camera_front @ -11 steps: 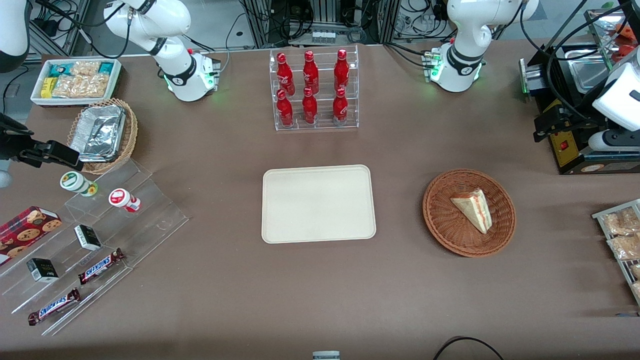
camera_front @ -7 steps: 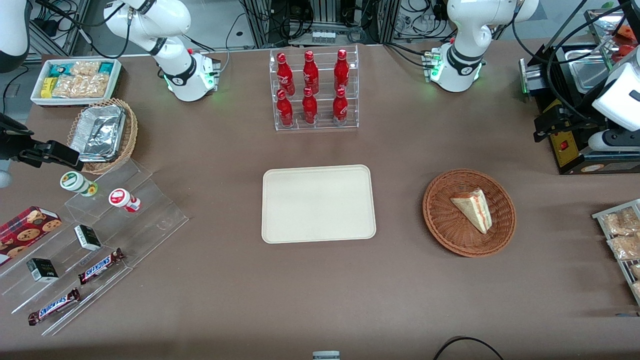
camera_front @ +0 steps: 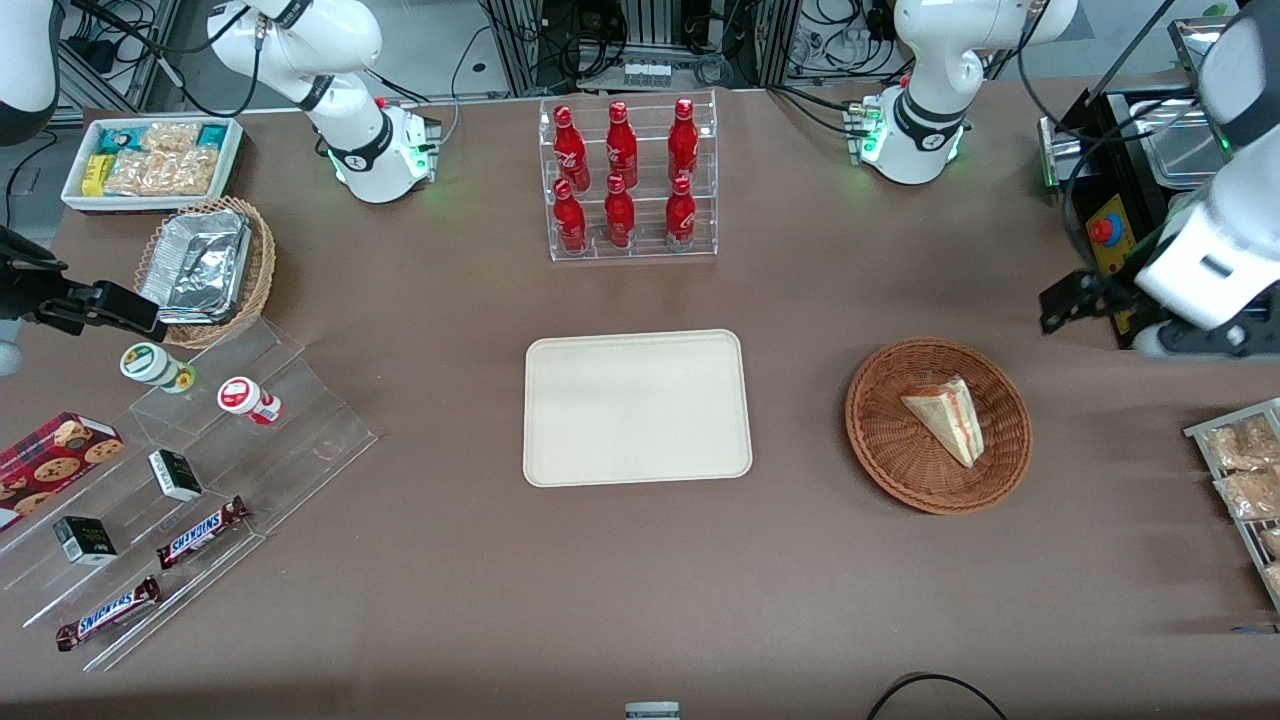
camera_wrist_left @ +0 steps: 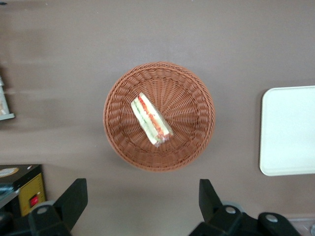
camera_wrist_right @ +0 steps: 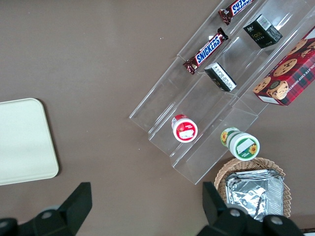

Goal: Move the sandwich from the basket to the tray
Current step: 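Move the left gripper over the wrapped sandwich in the wicker basket, then lower the left gripper and close it on the sandwich, then lift the sandwich and carry it over the cream tray, then lower the sandwich onto the tray and open the left gripper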

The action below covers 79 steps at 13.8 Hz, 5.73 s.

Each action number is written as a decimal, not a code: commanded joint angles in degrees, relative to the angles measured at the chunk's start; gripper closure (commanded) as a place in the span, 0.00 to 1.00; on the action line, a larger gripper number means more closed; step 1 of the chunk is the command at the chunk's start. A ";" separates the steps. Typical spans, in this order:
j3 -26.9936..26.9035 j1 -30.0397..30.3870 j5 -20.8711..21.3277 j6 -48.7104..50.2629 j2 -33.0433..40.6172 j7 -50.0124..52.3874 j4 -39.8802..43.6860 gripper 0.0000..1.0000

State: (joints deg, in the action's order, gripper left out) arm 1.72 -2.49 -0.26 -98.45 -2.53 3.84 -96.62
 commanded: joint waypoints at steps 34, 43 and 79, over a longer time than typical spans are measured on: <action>0.39 -1.47 1.23 -47.10 -11.80 29.74 -32.32 0.91; 2.05 -3.13 1.50 -19.10 -5.11 30.52 -15.74 1.00; 3.11 -40.23 2.72 -30.49 -43.09 37.56 17.34 0.00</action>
State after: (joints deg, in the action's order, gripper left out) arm 5.67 -41.93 1.92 -129.78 -45.71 41.25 -80.44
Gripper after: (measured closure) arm 0.502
